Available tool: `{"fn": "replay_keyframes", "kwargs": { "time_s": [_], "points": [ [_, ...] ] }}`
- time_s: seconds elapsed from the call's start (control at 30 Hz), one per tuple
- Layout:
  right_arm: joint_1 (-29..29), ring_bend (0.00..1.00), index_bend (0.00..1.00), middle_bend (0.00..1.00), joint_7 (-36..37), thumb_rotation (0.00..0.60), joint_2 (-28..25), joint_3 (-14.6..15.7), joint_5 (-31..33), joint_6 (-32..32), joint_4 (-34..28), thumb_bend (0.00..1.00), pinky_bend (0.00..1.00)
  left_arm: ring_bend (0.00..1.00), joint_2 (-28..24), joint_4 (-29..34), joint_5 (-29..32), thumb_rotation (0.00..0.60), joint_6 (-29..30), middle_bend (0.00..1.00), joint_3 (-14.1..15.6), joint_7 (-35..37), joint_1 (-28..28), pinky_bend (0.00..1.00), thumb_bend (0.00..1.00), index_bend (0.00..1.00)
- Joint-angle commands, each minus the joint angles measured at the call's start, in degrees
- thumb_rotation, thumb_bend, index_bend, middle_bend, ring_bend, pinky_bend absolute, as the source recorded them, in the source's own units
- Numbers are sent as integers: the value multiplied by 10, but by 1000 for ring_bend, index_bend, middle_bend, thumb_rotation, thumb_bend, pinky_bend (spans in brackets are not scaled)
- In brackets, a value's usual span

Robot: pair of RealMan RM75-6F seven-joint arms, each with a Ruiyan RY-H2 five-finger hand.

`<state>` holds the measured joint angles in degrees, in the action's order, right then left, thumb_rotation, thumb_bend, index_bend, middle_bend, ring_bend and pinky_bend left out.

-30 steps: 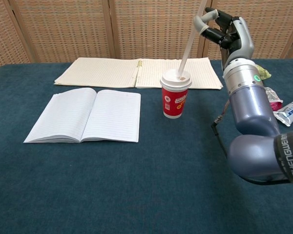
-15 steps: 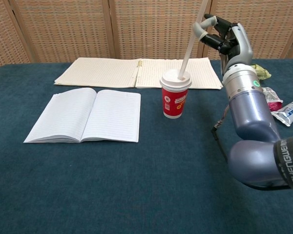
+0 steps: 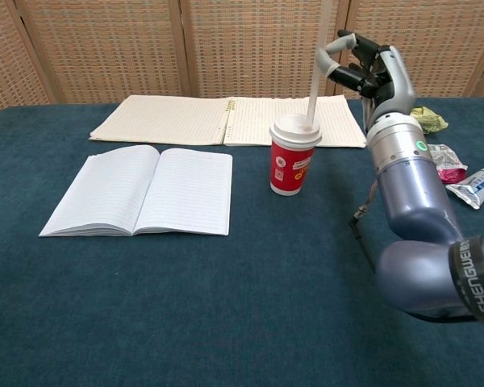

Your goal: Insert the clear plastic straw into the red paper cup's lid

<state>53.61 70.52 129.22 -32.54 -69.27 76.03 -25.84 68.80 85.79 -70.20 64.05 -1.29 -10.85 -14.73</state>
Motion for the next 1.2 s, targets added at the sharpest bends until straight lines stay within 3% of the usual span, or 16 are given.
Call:
{"fn": "replay_keyframes", "kwargs": {
  "time_s": [0.03,0.17,0.5,0.7,0.93,1.03,1.1,1.13,1.2],
  "points": [
    [-1,1,556,186,4,600,2,2,-1,1,2,485,0,0,0,0,0,600,-1,0,0,0,-1,0,70,0],
    [-3,0,504,160,7,600,3,6,-3,2,5,416,0,0,-1,0,0,600,0,0,0,1,0,0,70,0],
    [-16,0,475,137,6,600,-3,15,-11,17,-6,388,0,0,-2,3,-4,600,4,0,0,4,0,0,70,0],
    [-49,0,378,47,-36,600,-61,51,-44,37,-42,381,0,0,-4,9,-16,600,16,0,0,9,3,0,70,0],
    [-149,0,239,0,-218,600,-243,177,-134,47,-166,336,0,0,-10,21,-38,600,47,0,1,21,13,0,70,0],
    [-213,0,142,0,-370,600,-363,245,-159,38,-273,265,0,0,-12,26,-56,600,66,0,4,23,20,0,69,0],
    [-232,0,95,0,-438,600,-406,261,-157,30,-324,245,0,0,-12,28,-60,600,73,0,5,20,22,0,67,0],
    [-253,0,67,0,-515,600,-441,281,-153,23,-353,239,0,0,-11,30,-66,600,81,0,6,17,25,0,64,0],
    [-275,0,25,0,-599,600,-480,296,-143,19,-402,235,0,0,-10,32,-73,600,89,0,8,13,28,0,61,0]
  ]
}}
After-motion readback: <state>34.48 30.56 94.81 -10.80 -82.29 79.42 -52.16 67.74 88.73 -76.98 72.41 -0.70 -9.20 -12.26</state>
